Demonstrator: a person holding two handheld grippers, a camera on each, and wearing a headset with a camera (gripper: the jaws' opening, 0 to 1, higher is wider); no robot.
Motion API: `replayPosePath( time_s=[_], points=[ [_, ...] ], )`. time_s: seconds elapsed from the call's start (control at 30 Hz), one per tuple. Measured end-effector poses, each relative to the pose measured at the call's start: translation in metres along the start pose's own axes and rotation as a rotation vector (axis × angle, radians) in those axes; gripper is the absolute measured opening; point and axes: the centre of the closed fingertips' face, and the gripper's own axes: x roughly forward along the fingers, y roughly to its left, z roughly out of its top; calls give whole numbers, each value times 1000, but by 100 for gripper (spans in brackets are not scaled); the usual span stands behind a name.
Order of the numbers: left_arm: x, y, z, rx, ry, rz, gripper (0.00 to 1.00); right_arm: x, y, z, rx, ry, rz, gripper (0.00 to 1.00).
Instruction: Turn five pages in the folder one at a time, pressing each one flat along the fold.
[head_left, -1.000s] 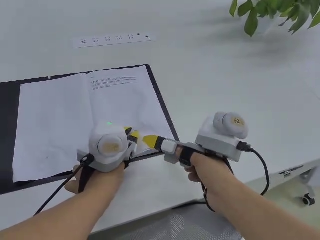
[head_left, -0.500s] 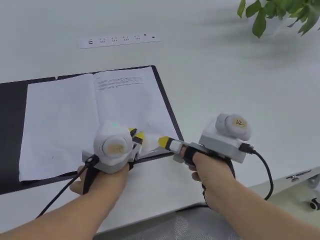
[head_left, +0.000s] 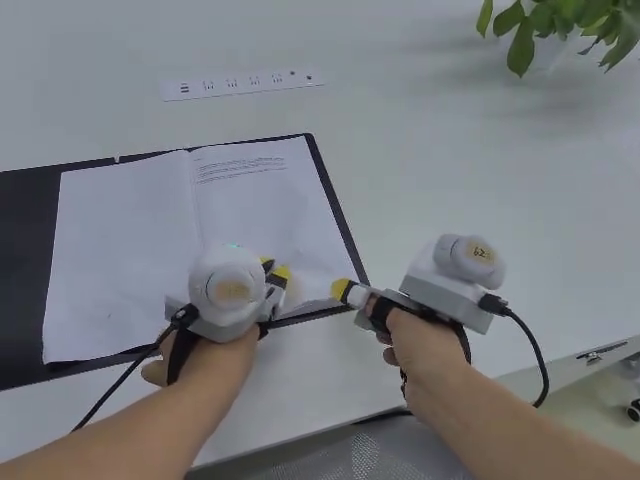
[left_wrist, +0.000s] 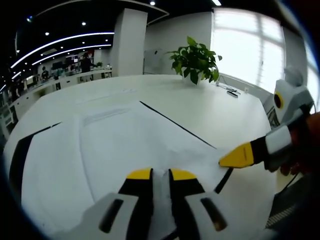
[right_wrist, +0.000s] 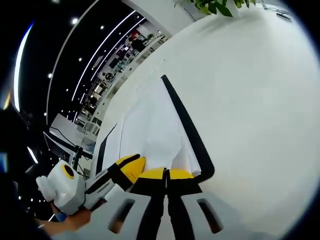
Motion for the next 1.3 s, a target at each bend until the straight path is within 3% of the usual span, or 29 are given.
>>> replayPosePath(
  time_s=[0.13,0.27,0.53,0.77,1.0,1.3],
  points=[
    [-12,6,1,2,11,4,20,-5,5,3,-1,-14,16,0],
    [-26,12,8,3,-10,3,22,-10,14,8,6,-32,41,0],
    [-64,25,32,17,-70,0,25,-27,53,23,-11,-97,128,0],
    [-97,44,47,-11,-127,37,25,-40,88,28,-24,-139,202,0],
    [-123,63,48,-22,-145,59,26,-44,125,23,-135,-147,262,0],
    [-162,101,53,-43,-185,121,26,-34,189,5,-303,-112,344,0]
  ],
)
